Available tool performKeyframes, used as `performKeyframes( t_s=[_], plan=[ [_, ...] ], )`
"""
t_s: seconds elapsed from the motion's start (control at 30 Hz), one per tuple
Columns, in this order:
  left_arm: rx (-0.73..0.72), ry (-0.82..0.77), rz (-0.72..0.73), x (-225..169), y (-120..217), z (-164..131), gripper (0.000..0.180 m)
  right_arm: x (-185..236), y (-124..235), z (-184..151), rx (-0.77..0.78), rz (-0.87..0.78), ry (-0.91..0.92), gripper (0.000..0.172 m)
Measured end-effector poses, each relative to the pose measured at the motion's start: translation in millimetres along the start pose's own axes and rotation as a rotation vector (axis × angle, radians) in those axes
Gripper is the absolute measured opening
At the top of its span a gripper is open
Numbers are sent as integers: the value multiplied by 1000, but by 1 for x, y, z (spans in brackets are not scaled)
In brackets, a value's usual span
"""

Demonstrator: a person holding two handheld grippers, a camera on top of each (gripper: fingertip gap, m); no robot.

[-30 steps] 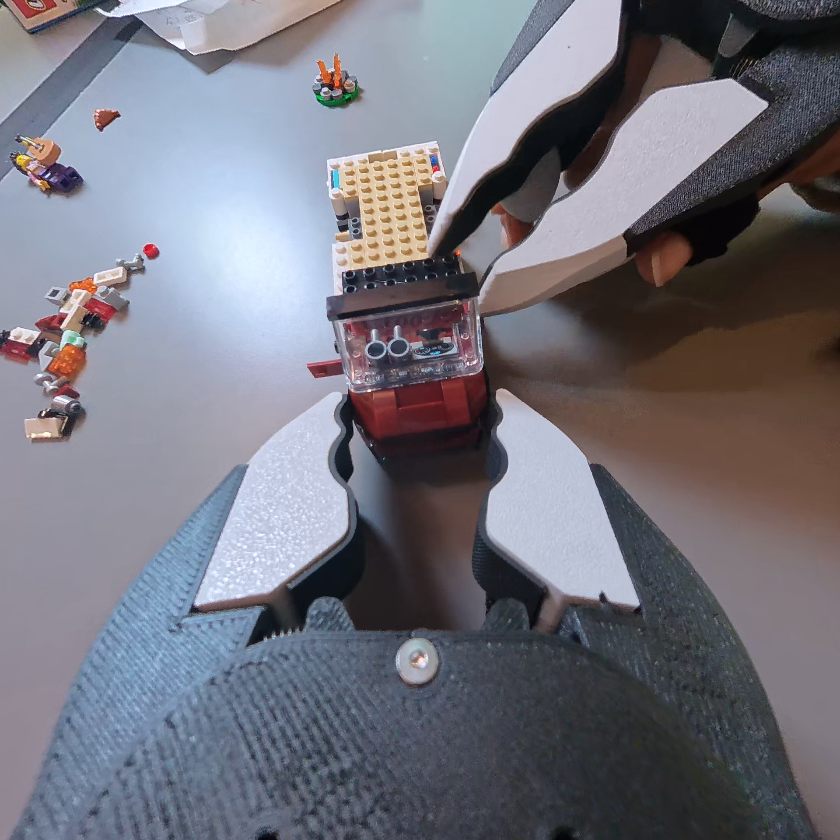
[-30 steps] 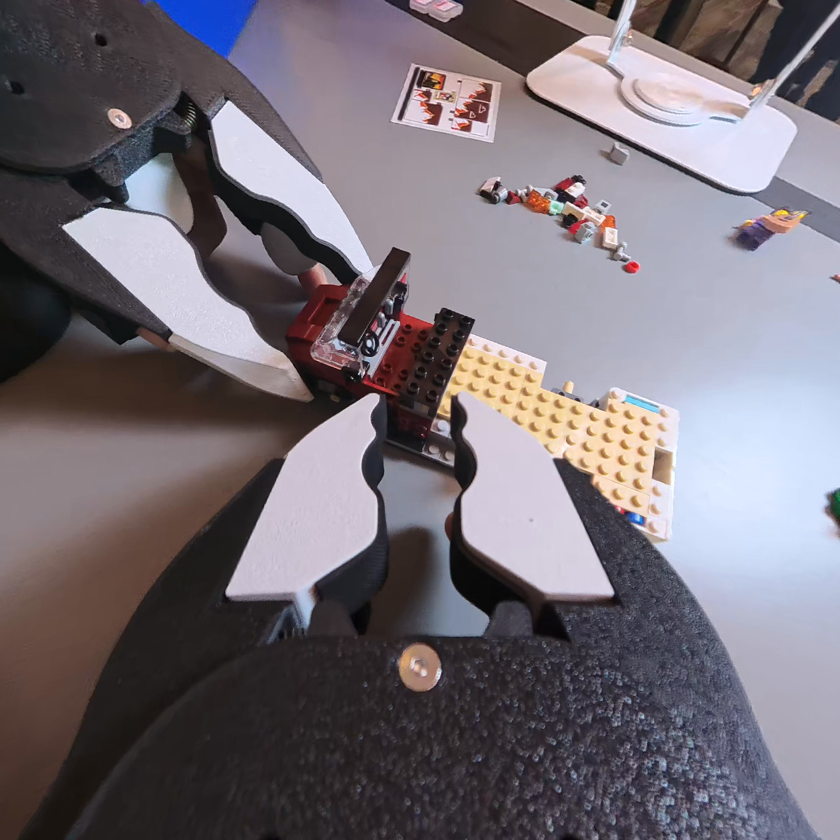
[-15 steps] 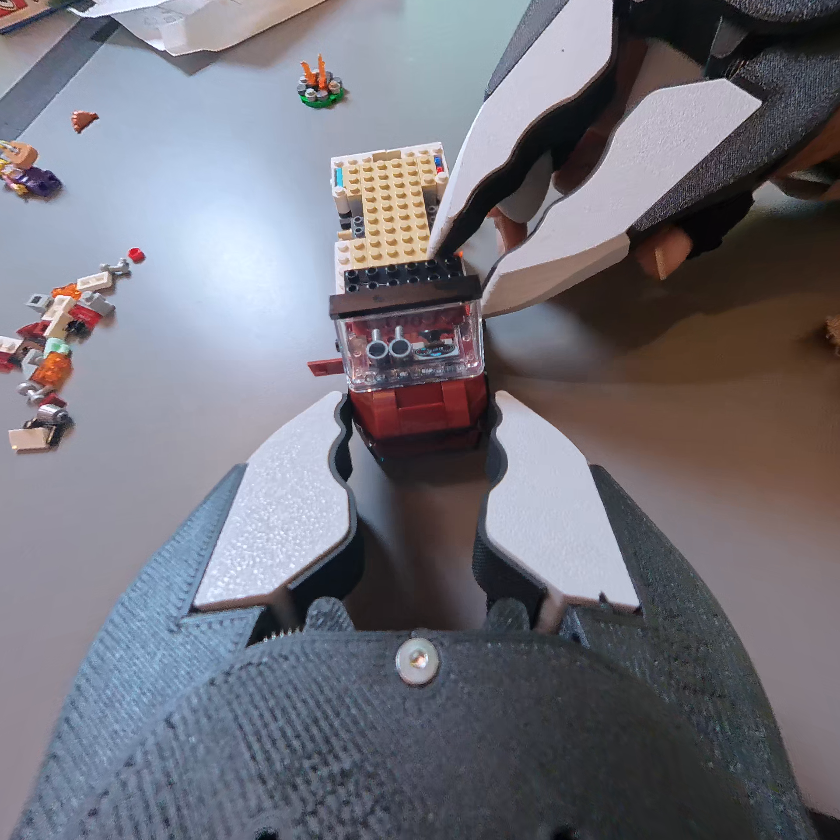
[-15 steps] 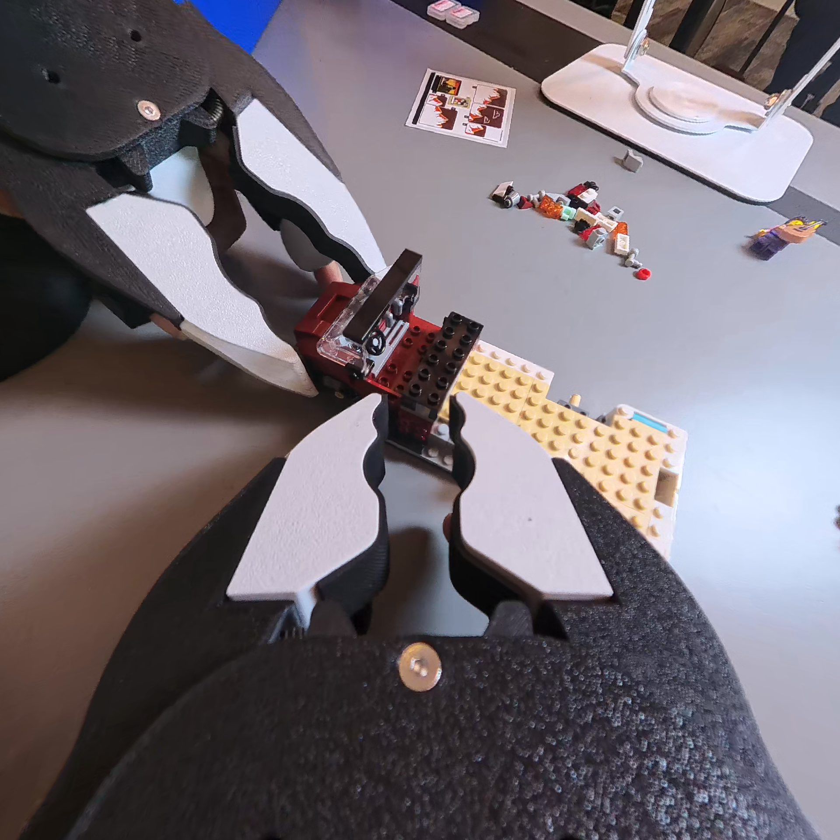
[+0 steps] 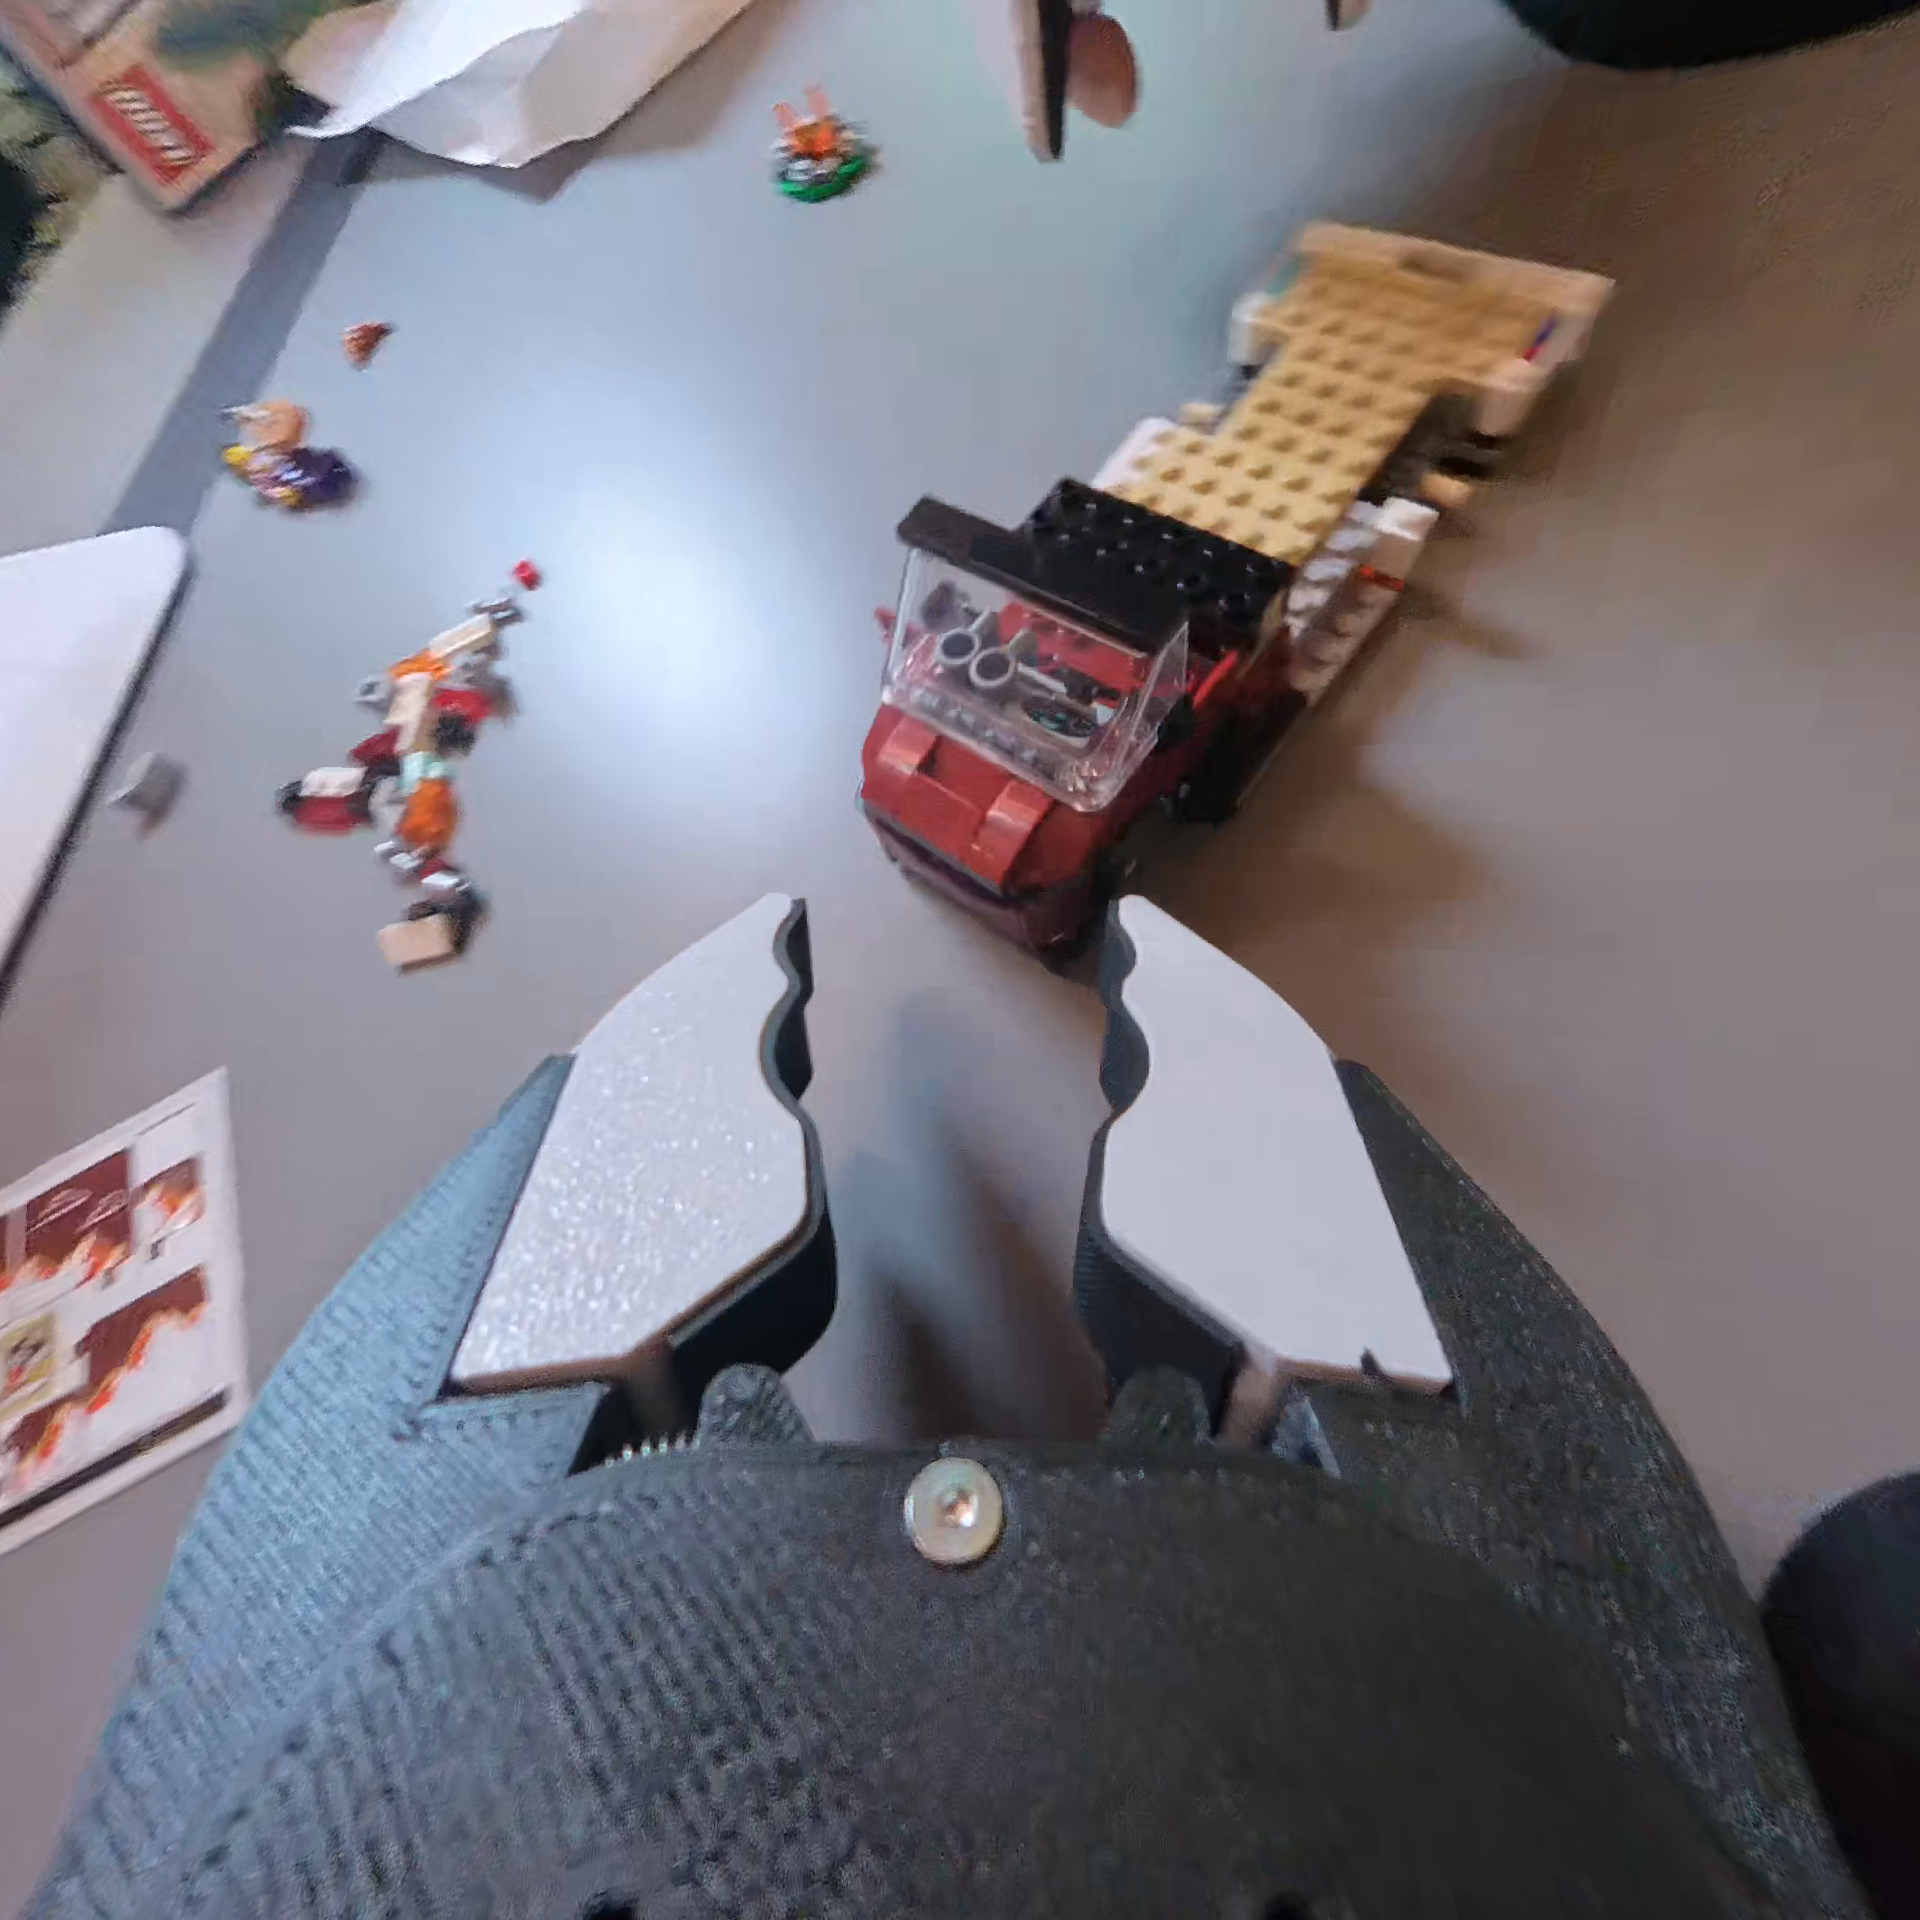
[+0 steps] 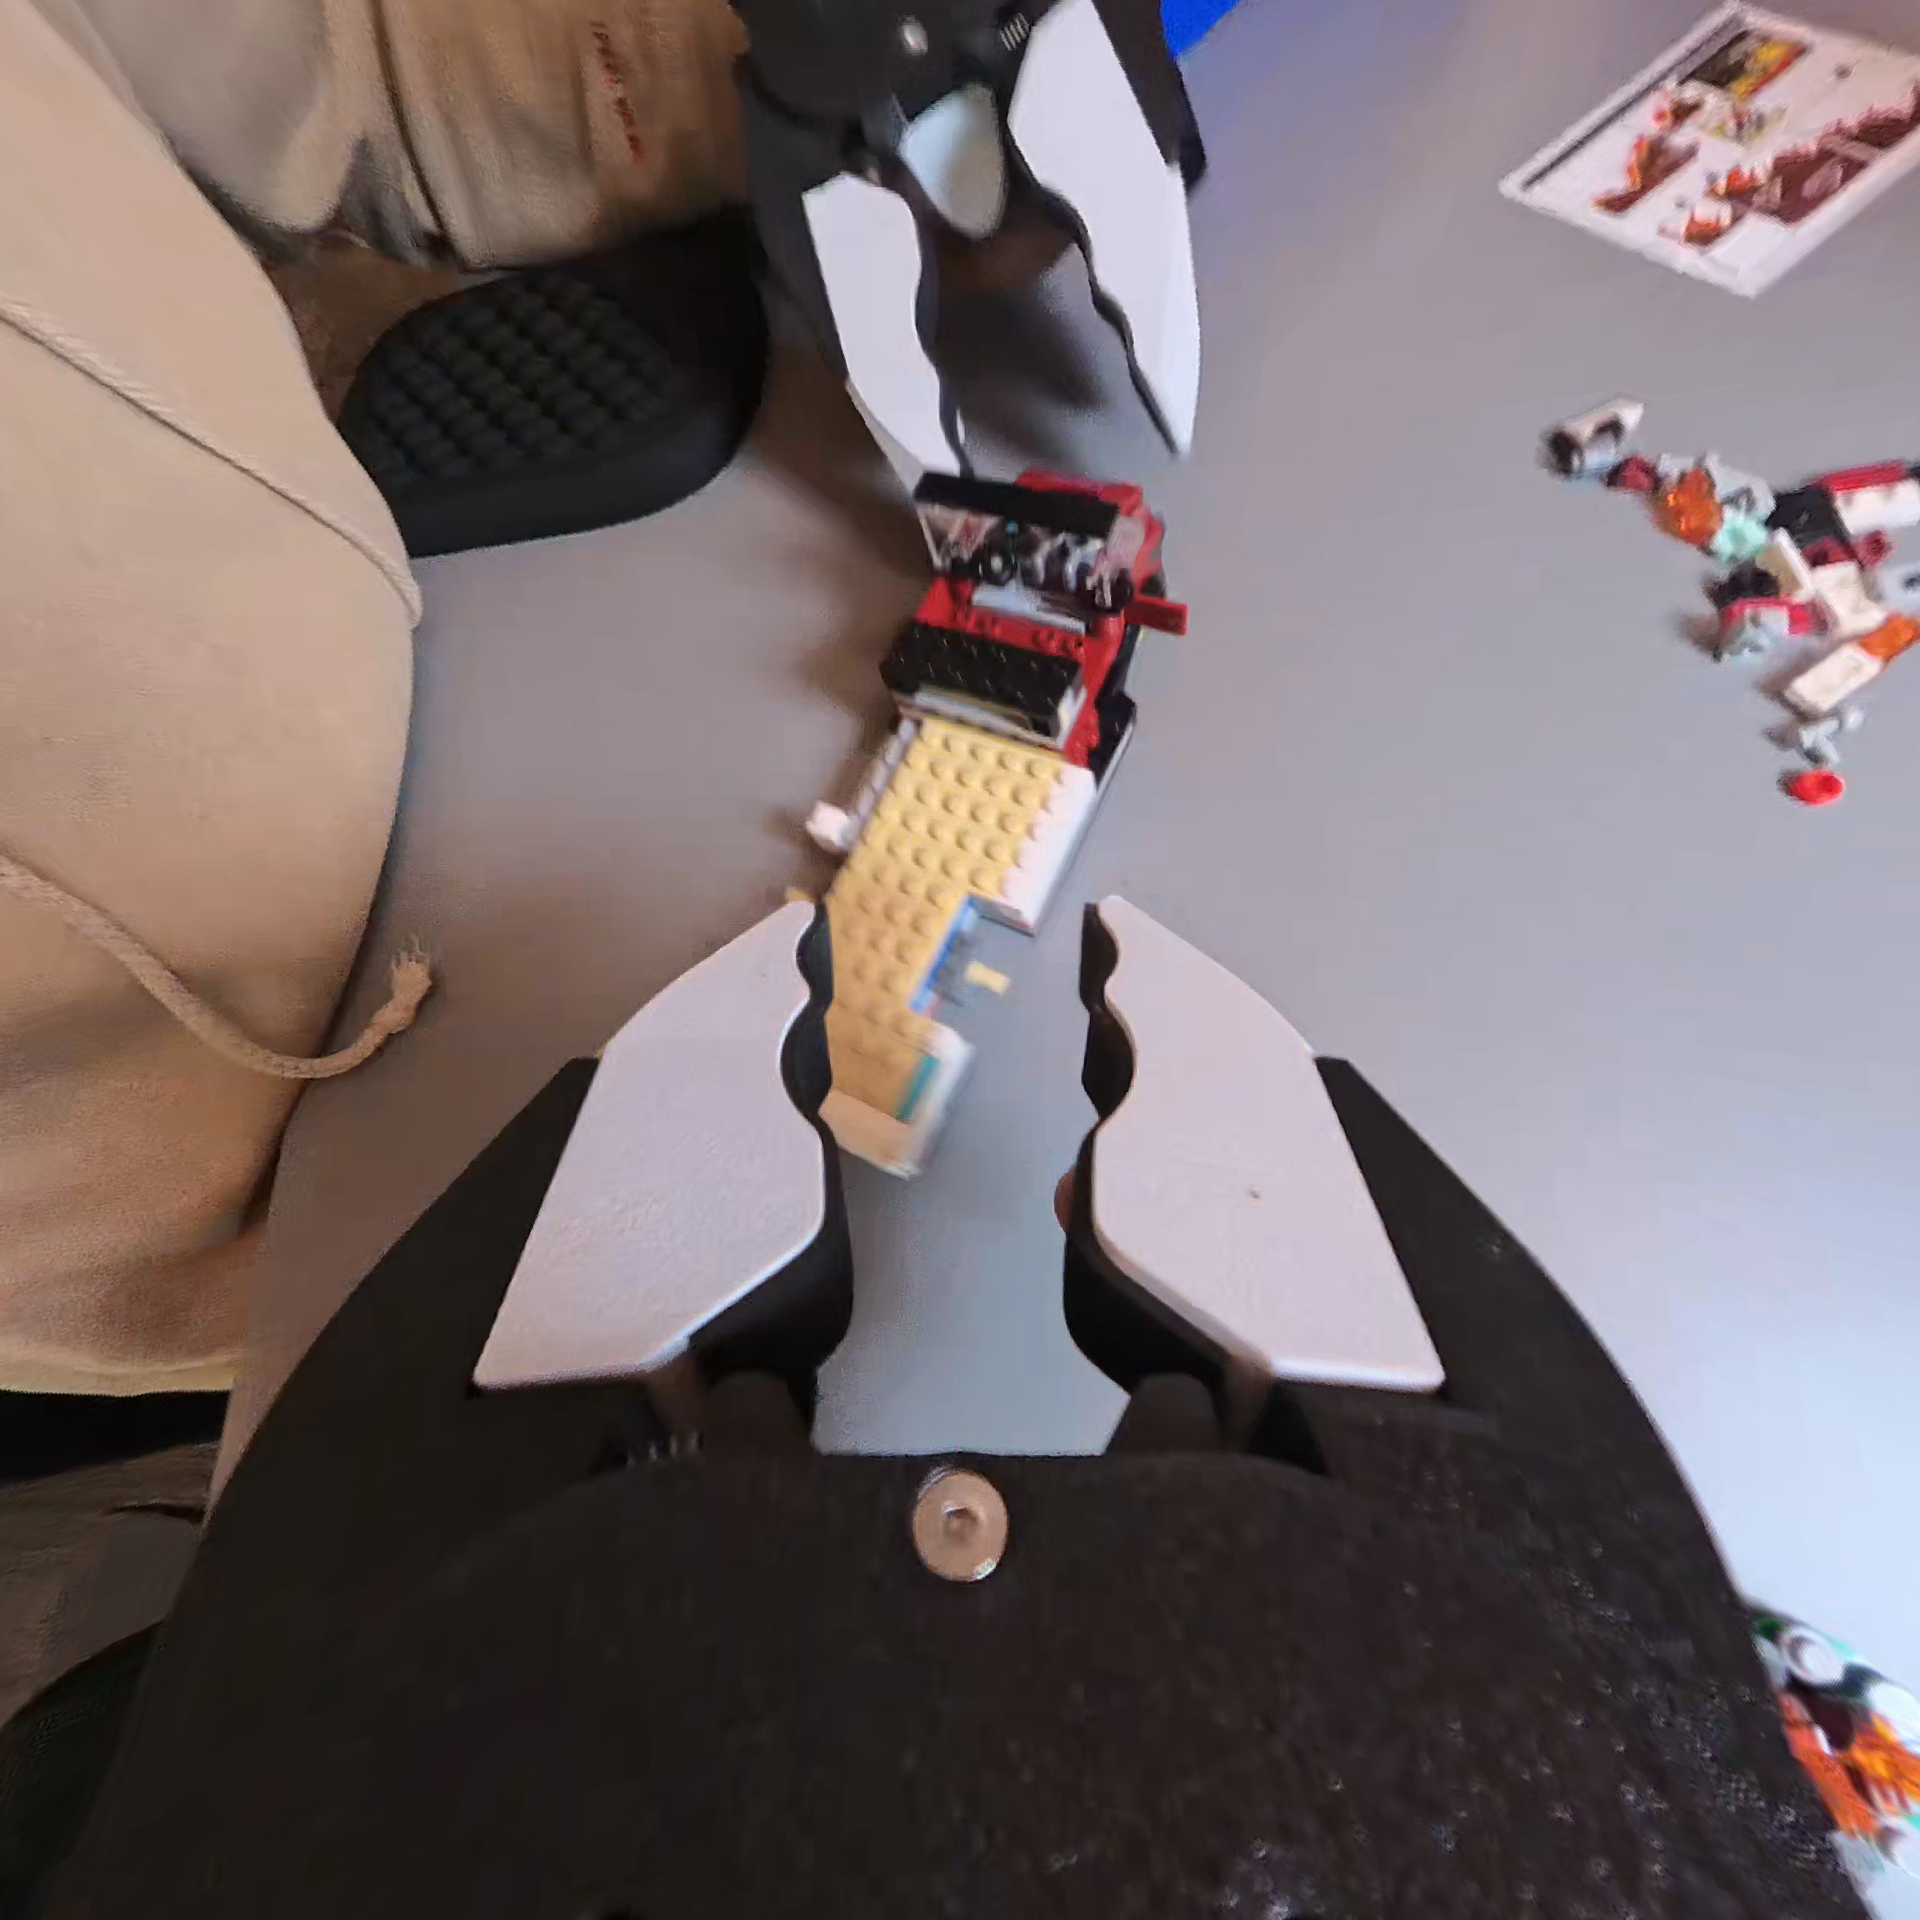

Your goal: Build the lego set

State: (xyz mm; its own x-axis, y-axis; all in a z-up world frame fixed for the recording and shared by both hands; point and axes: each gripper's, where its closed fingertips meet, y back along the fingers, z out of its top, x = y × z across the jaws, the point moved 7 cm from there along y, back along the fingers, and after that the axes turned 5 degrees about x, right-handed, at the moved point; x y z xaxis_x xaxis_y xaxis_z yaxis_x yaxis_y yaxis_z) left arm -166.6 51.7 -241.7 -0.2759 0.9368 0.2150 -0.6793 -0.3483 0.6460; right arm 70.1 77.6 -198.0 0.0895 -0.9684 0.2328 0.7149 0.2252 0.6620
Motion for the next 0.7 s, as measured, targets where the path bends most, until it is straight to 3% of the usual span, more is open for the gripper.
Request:
performKeyframes(
  t_s=[0.1,0.17,0.27,0.5,0.7],
  plan=[
    [7,92,184,18,8,-3,40,-12,-7,-11,-35,73,-59,49],
    [-6,163,144,18,11,-2,39,-13,-13,-15,-51,95,-57,49],
    [-27,210,-45,0,8,6,39,-20,-20,-17,-43,62,-16,47],
    [-6,140,31,6,-21,18,35,-41,-36,3,-66,-34,126,38],
    [33,201,170,18,-30,20,33,-41,-32,0,-82,-35,86,49]
  ],
)
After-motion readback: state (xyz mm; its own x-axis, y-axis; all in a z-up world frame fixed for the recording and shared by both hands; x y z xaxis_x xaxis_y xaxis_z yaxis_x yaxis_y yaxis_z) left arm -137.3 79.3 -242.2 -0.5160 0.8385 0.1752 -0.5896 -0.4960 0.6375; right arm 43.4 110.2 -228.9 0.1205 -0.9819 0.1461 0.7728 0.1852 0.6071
